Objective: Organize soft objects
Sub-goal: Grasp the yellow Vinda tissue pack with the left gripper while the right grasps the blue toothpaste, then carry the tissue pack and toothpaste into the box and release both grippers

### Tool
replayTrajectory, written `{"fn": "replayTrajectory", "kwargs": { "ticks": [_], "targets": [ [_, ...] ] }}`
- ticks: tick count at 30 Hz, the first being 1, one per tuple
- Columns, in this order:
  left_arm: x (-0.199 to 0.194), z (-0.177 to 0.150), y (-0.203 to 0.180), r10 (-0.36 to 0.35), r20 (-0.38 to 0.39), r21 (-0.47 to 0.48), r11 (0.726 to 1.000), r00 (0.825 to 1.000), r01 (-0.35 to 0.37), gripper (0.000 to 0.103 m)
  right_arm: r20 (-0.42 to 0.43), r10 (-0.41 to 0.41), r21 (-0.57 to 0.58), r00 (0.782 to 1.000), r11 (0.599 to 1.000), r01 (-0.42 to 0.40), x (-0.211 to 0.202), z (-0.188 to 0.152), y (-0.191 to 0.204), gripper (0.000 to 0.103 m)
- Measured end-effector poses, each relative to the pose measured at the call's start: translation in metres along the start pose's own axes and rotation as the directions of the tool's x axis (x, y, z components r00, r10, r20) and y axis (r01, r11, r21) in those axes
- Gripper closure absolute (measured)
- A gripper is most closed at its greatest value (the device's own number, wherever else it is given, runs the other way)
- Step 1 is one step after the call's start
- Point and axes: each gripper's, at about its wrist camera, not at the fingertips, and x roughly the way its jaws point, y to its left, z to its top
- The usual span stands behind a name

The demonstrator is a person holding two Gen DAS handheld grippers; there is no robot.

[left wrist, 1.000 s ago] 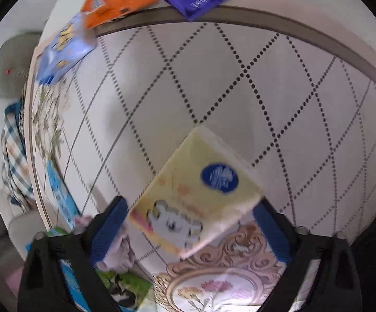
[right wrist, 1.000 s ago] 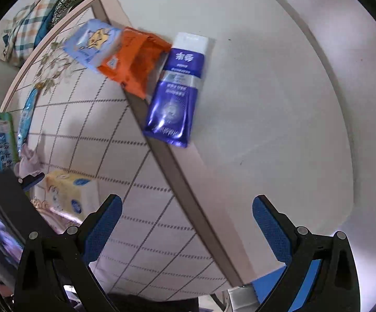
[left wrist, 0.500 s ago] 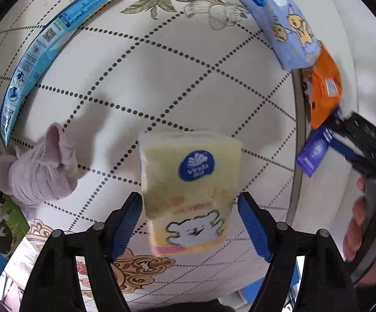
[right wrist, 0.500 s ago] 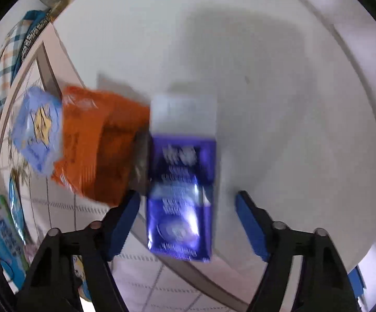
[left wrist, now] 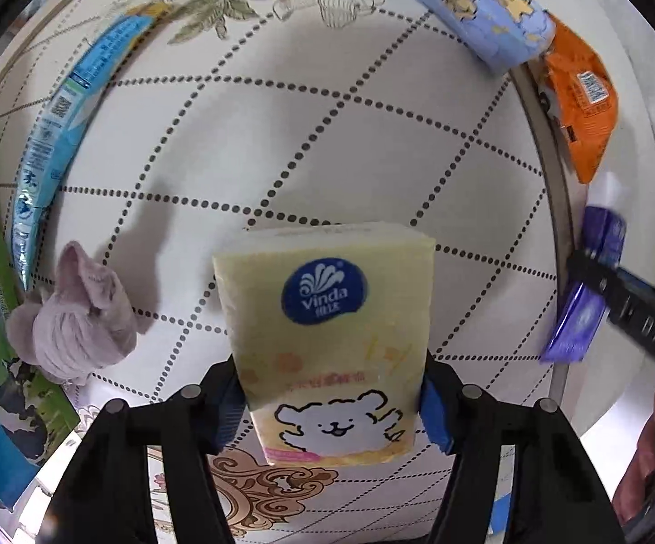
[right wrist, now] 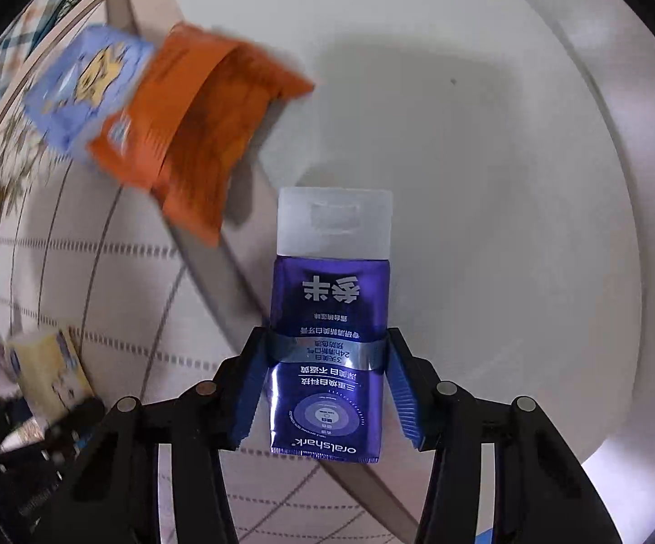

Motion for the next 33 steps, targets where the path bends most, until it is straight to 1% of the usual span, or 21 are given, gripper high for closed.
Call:
{"fn": "replayTrajectory", "kwargs": {
  "ticks": [2, 4, 7, 9, 13, 14, 15, 16, 17, 18, 19, 20, 21, 23, 24, 26, 27, 29, 30, 31, 33],
  "targets": [
    [-0.008, -0.018, 0.017, -0.007, 0.023, 0.007, 1.000, 1.000, 0.007, 0.042, 0.007, 0.005, -0.003, 1.000, 1.000, -0.005, -0.004, -0.005, 0.004, 0.051],
    [-0.023, -0.027, 0.022, -0.027, 0.055, 0.002, 1.000, 0.998, 0.027, 0.042, 0.015, 0.032, -0.008, 0.999, 0.999, -0.032, -0.013, -0.011, 0.006, 0.051],
    [-0.058, -0.044, 0.030, -0.040, 0.145, 0.010, 0.999, 0.989, 0.038, 0.042, 0.039, 0.074, -0.030, 0.997, 0.997, -0.073, -0.033, -0.021, 0.015, 0.051],
    [-0.087, -0.058, 0.040, -0.050, 0.202, 0.005, 0.999, 0.978, 0.050, 0.042, 0.059, 0.101, -0.055, 0.993, 0.994, -0.098, -0.050, -0.031, 0.026, 0.051],
    [-0.148, -0.091, 0.077, -0.066, 0.321, -0.035, 0.996, 0.945, 0.082, 0.042, 0.108, 0.175, -0.132, 0.979, 0.978, -0.161, -0.098, -0.046, 0.057, 0.051],
    [-0.161, -0.092, 0.082, -0.067, 0.339, -0.045, 0.995, 0.938, 0.088, 0.042, 0.118, 0.197, -0.164, 0.973, 0.970, -0.177, -0.113, -0.051, 0.071, 0.051],
    [-0.176, -0.102, 0.100, -0.064, 0.363, -0.065, 0.993, 0.930, 0.094, 0.042, 0.128, 0.218, -0.187, 0.968, 0.963, -0.192, -0.125, -0.064, 0.080, 0.051],
    [-0.183, -0.107, 0.106, -0.063, 0.377, -0.078, 0.992, 0.924, 0.099, 0.042, 0.137, 0.242, -0.215, 0.961, 0.954, -0.209, -0.139, -0.070, 0.095, 0.051],
    [-0.196, -0.114, 0.122, -0.062, 0.397, -0.094, 0.990, 0.916, 0.107, 0.042, 0.140, 0.255, -0.238, 0.957, 0.947, -0.217, -0.149, -0.073, 0.113, 0.051],
    [-0.209, -0.120, 0.139, -0.051, 0.413, -0.112, 0.988, 0.909, 0.106, 0.042, 0.149, 0.283, -0.266, 0.947, 0.934, -0.237, -0.164, -0.080, 0.129, 0.051],
    [-0.215, -0.126, 0.149, -0.040, 0.425, -0.127, 0.987, 0.904, 0.103, 0.042, 0.158, 0.304, -0.290, 0.940, 0.924, -0.250, -0.175, -0.085, 0.144, 0.051],
    [-0.220, -0.134, 0.167, -0.031, 0.436, -0.142, 0.985, 0.900, 0.103, 0.042, 0.162, 0.315, -0.317, 0.935, 0.914, -0.253, -0.184, -0.091, 0.157, 0.051],
    [-0.230, -0.143, 0.188, -0.022, 0.447, -0.162, 0.981, 0.894, 0.105, 0.042, 0.166, 0.339, -0.346, 0.926, 0.899, -0.267, -0.196, -0.098, 0.183, 0.051],
    [-0.239, -0.151, 0.220, 0.010, 0.456, -0.194, 0.977, 0.890, 0.089, 0.042, 0.165, 0.372, -0.398, 0.913, 0.872, -0.284, -0.216, -0.111, 0.218, 0.051],
    [-0.246, -0.157, 0.242, 0.029, 0.462, -0.216, 0.973, 0.886, 0.081, 0.042, 0.168, 0.384, -0.417, 0.908, 0.862, -0.288, -0.220, -0.116, 0.238, 0.051],
    [-0.252, -0.165, 0.271, 0.054, 0.462, -0.244, 0.967, 0.885, 0.068, 0.042, 0.167, 0.396, -0.461, 0.903, 0.841, -0.283, -0.231, -0.125, 0.276, 0.051],
    [-0.254, -0.170, 0.292, 0.071, 0.459, -0.264, 0.963, 0.886, 0.060, 0.042, 0.164, 0.398, -0.472, 0.902, 0.835, -0.283, -0.236, -0.130, 0.289, 0.051],
    [-0.252, -0.173, 0.316, 0.091, 0.450, -0.285, 0.957, 0.888, 0.046, 0.042, 0.154, 0.400, -0.496, 0.904, 0.822, -0.279, -0.236, -0.138, 0.317, 0.051],
    [-0.248, -0.173, 0.329, 0.106, 0.445, -0.298, 0.954, 0.889, 0.036, 0.042, 0.148, 0.396, -0.503, 0.906, 0.819, -0.276, -0.234, -0.142, 0.338, 0.051],
    [-0.243, -0.172, 0.343, 0.116, 0.436, -0.307, 0.951, 0.893, 0.027, 0.042, 0.144, 0.391, -0.507, 0.909, 0.818, -0.272, -0.231, -0.145, 0.351, 0.051],
    [-0.230, -0.170, 0.366, 0.121, 0.407, -0.328, 0.944, 0.905, 0.021, 0.042, 0.140, 0.370, -0.512, 0.918, 0.821, -0.253, -0.217, -0.148, 0.382, 0.051]
  ]
}}
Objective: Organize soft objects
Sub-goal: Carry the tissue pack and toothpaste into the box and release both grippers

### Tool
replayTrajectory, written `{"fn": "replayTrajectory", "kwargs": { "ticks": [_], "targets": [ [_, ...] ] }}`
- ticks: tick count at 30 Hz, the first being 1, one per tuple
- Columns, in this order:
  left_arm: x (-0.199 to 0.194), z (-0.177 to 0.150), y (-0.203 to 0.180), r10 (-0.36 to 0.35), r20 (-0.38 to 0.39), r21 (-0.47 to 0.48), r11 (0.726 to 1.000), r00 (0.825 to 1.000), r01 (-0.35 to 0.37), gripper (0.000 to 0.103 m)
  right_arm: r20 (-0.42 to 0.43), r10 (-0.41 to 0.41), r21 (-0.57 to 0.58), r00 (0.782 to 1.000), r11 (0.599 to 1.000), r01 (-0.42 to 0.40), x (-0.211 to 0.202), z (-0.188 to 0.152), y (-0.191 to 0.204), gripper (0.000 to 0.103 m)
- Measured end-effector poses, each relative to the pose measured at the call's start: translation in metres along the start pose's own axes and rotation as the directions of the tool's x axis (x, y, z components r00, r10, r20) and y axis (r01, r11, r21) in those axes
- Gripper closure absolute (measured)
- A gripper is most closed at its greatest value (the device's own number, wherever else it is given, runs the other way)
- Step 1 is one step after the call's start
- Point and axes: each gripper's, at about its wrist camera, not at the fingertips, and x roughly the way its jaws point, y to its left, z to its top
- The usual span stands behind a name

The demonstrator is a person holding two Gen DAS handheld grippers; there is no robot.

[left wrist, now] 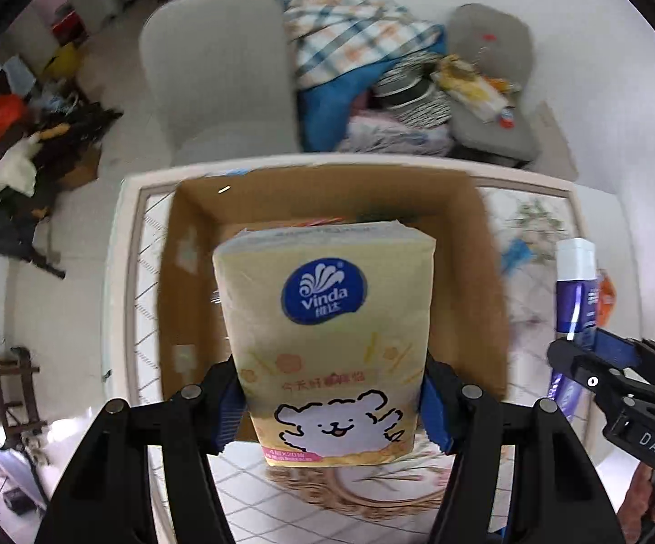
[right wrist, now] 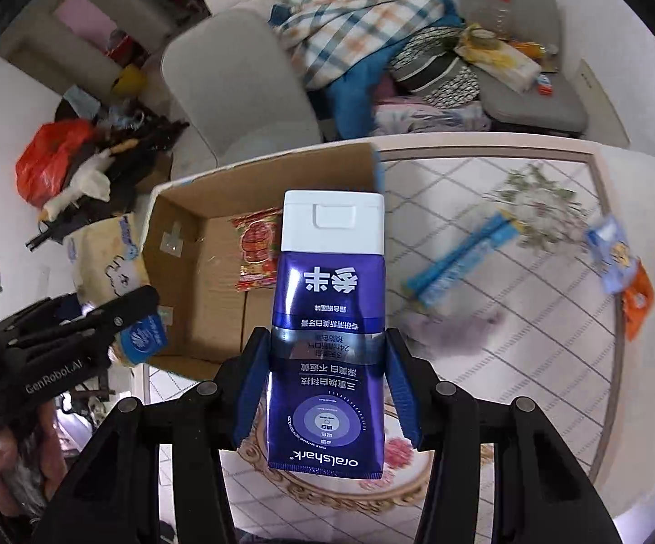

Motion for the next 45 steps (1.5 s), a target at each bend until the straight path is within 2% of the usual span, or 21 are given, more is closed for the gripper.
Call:
{"fn": "replayTrajectory", "kwargs": {
  "ticks": [5, 9, 15, 22, 25, 29, 32, 38, 39, 45],
  "targets": [
    [0.054, 0.011, 0.036, 0.008, -0.093, -0.027, 1.000, 0.996, -0.011, 0.042, -0.055, -0.069, 0.009, 0.996, 0.998, 0.070, 0.057, 0.013, 0.031, 0.051],
    [0.097, 0.025, 0.056, 0.007, -0.171, -0.037, 0.999, 0.985, -0.014, 0.042, -0.085, -0.155, 0.002, 0.984, 0.988, 0.156, 0.100, 0.031, 0.033, 0.051],
    [0.143, 0.043, 0.063, 0.005, -0.253, -0.023, 1.000, 0.967, -0.011, 0.042, -0.128, -0.257, -0.029, 0.958, 0.966, 0.255, 0.154, 0.058, 0.026, 0.051],
    [0.174, 0.054, 0.063, 0.013, -0.305, 0.004, 1.000, 0.952, -0.013, 0.041, -0.143, -0.317, -0.043, 0.938, 0.948, 0.314, 0.182, 0.072, 0.021, 0.050],
    [0.180, 0.058, 0.064, 0.023, -0.322, 0.006, 1.000, 0.947, -0.022, 0.041, -0.137, -0.334, -0.034, 0.933, 0.943, 0.332, 0.188, 0.076, 0.018, 0.050],
    [0.178, 0.064, 0.066, -0.011, -0.335, -0.029, 1.000, 0.942, 0.002, 0.040, -0.151, -0.326, -0.011, 0.933, 0.944, 0.329, 0.193, 0.083, 0.013, 0.048],
    [0.167, 0.066, 0.068, -0.038, -0.313, -0.057, 0.998, 0.949, 0.021, 0.034, -0.142, -0.325, 0.000, 0.935, 0.944, 0.329, 0.190, 0.084, 0.013, 0.048],
    [0.136, 0.059, 0.068, -0.027, -0.253, -0.045, 0.999, 0.967, 0.016, 0.020, -0.136, -0.300, -0.003, 0.944, 0.953, 0.302, 0.177, 0.080, 0.019, 0.042],
    [0.130, 0.055, 0.067, -0.018, -0.240, -0.042, 0.999, 0.971, 0.008, 0.015, -0.137, -0.297, -0.004, 0.945, 0.954, 0.299, 0.175, 0.079, 0.021, 0.041],
    [0.105, 0.028, 0.067, -0.005, -0.173, -0.052, 0.999, 0.985, -0.004, 0.006, -0.131, -0.272, -0.024, 0.953, 0.962, 0.272, 0.159, 0.058, 0.035, 0.033]
  ]
}}
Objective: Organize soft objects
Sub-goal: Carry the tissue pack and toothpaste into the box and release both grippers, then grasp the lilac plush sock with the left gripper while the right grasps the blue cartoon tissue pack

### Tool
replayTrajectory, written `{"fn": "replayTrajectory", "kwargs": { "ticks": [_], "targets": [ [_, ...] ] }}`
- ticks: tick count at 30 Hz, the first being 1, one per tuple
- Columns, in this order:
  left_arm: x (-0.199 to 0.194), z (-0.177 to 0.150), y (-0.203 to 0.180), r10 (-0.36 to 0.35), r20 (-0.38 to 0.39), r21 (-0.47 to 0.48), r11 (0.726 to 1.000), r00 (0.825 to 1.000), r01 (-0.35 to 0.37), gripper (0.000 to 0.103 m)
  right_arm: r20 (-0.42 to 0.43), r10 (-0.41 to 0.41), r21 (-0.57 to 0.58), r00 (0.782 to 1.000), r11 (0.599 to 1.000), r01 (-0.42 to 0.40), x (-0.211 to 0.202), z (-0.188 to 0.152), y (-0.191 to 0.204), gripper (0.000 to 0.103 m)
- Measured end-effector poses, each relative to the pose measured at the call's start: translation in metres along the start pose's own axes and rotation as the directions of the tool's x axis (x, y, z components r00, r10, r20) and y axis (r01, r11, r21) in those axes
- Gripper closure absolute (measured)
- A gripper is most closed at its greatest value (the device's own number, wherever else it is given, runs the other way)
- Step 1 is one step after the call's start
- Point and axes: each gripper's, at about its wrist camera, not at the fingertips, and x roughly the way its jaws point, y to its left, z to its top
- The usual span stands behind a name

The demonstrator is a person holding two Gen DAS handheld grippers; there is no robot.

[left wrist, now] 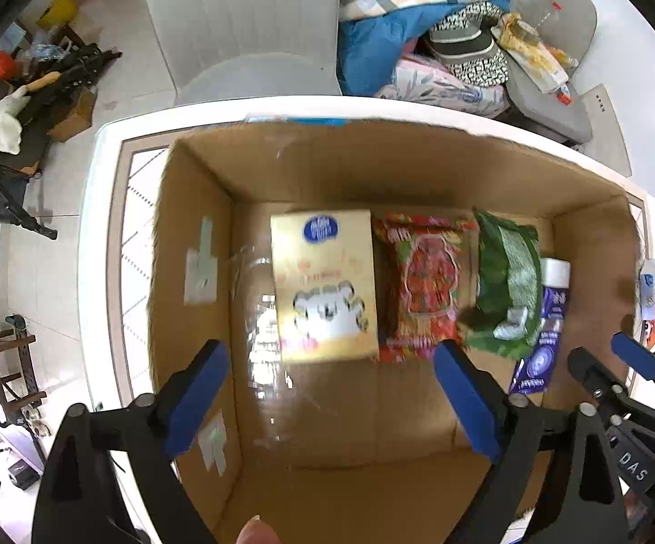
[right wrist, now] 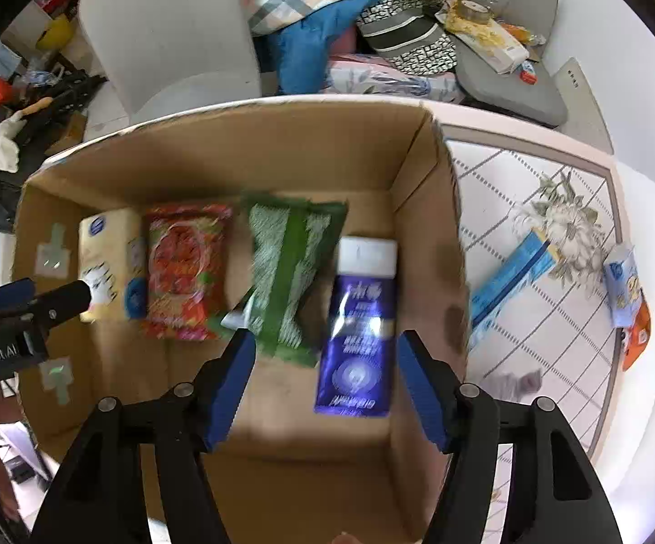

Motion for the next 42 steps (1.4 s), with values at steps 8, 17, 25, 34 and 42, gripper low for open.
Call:
{"fn": "replayTrajectory", "kwargs": {
  "ticks": [8, 17, 25, 34, 42],
  "targets": [
    [-0.023, -0.044, -0.004, 0.014, 0.075, -0.021, 1.000, 0.997, -0.012, 0.006, 0.006, 0.049, -0.018, 0.999, 0.999, -0.049, -0.015, -0.043, 0.009, 0.004],
    [-0.071, -0.094, -0.010, 0.060, 0.178, -0.015, 0.998, 0.982, -0.058, 0.005, 0.091, 0.083, 0.004, 0.992, 0.997, -0.083, -0.060, -0.090, 0.001, 0.004],
    [-0.114, -0.135, -0.026, 0.071, 0.241, -0.004, 0.997, 0.968, -0.072, 0.006, 0.168, 0.123, -0.001, 0.978, 0.992, -0.124, -0.114, -0.134, -0.010, 0.004],
    [-0.151, -0.139, -0.068, 0.054, 0.297, 0.017, 0.998, 0.953, -0.062, 0.006, 0.201, 0.214, 0.022, 0.956, 0.974, -0.223, -0.140, -0.154, -0.047, 0.004],
    [-0.136, -0.113, -0.208, 0.052, 0.290, 0.287, 0.948, 0.956, -0.139, 0.006, 0.203, 0.157, 0.218, 0.967, 0.955, -0.200, -0.141, -0.152, -0.181, 0.004]
  ]
}}
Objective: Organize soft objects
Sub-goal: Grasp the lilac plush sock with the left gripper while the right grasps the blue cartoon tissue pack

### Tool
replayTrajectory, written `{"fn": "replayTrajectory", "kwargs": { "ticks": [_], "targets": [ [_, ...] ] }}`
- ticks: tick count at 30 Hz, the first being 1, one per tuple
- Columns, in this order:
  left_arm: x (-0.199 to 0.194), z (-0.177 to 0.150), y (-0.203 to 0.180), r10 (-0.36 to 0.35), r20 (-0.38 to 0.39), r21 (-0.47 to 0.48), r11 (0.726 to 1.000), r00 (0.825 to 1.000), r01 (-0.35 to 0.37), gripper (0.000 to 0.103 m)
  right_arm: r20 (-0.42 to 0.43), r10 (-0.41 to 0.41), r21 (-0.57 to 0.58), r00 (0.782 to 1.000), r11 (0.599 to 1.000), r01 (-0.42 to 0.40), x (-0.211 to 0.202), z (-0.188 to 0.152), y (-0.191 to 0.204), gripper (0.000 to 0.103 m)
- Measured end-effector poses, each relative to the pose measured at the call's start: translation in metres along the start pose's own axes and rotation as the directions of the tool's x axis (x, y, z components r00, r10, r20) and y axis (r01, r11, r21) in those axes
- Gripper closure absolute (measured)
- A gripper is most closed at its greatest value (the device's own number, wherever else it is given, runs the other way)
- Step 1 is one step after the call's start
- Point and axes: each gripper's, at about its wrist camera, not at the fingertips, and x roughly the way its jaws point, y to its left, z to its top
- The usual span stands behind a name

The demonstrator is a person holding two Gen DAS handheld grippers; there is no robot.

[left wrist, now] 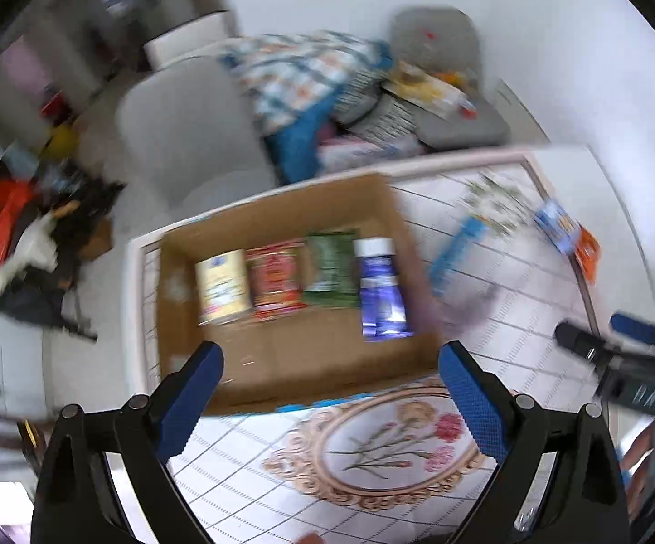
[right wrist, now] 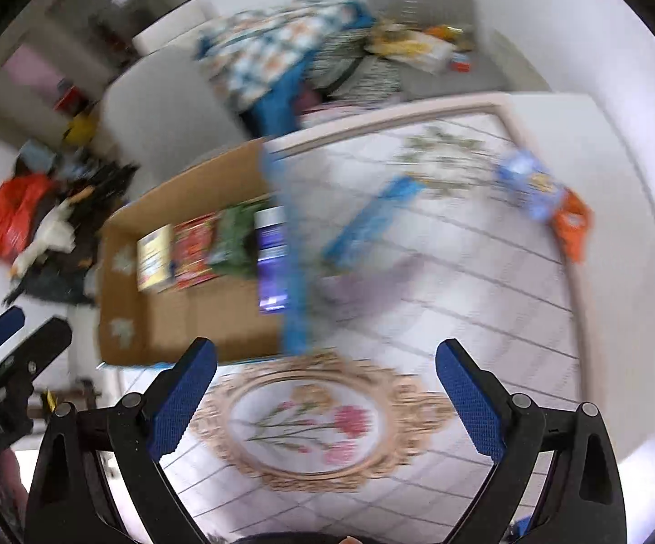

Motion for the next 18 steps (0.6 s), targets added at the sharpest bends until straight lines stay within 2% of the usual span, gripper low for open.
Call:
{"fn": "replayTrajectory", "kwargs": {
  "ticks": [2, 5, 7, 9, 11, 12, 14, 16, 18],
  "targets": [
    [0.018, 0.013, -0.034, -0.030, -0.027, 0.076, 0.997, 0.999, 0.032, 0.006, -0.004, -0.030, 0.057, 1.000, 0.998, 0.030, -0.003, 0.007, -0.044, 0.004],
    [0.059, 0.031, -0.095, 0.002, -0.098, 0.229, 0.973, 0.995, 0.021, 0.006, -0.040, -0.083, 0.139, 0.996, 0.986, 0.088, -0.001, 0.016, -0.118, 0.004],
    [0.093, 0.038, -0.135, 0.038, -0.143, 0.352, 0.936, 0.989, 0.015, 0.006, -0.063, -0.098, 0.174, 0.993, 0.979, 0.108, 0.003, 0.019, -0.154, 0.004],
    [0.125, 0.039, -0.166, 0.095, -0.182, 0.465, 0.885, 0.979, 0.001, 0.006, -0.095, -0.111, 0.191, 0.989, 0.973, 0.127, 0.011, 0.022, -0.186, 0.004],
    [0.160, 0.033, -0.191, 0.161, -0.236, 0.563, 0.826, 0.958, 0.000, 0.006, -0.118, -0.114, 0.205, 0.986, 0.969, 0.136, 0.019, 0.026, -0.213, 0.004],
    [0.180, 0.029, -0.203, 0.199, -0.269, 0.610, 0.792, 0.942, 0.007, 0.006, -0.127, -0.117, 0.207, 0.985, 0.968, 0.142, 0.023, 0.027, -0.223, 0.004],
    [0.207, 0.023, -0.215, 0.247, -0.298, 0.659, 0.752, 0.922, 0.011, 0.006, -0.146, -0.126, 0.199, 0.981, 0.968, 0.154, 0.031, 0.031, -0.237, 0.004],
    [0.237, 0.016, -0.224, 0.302, -0.332, 0.691, 0.723, 0.893, 0.012, 0.006, -0.160, -0.119, 0.188, 0.980, 0.971, 0.149, 0.042, 0.038, -0.247, 0.004],
    [0.258, 0.011, -0.228, 0.324, -0.355, 0.696, 0.718, 0.877, 0.016, 0.006, -0.176, -0.118, 0.176, 0.977, 0.973, 0.149, 0.052, 0.043, -0.254, 0.004]
  ]
}}
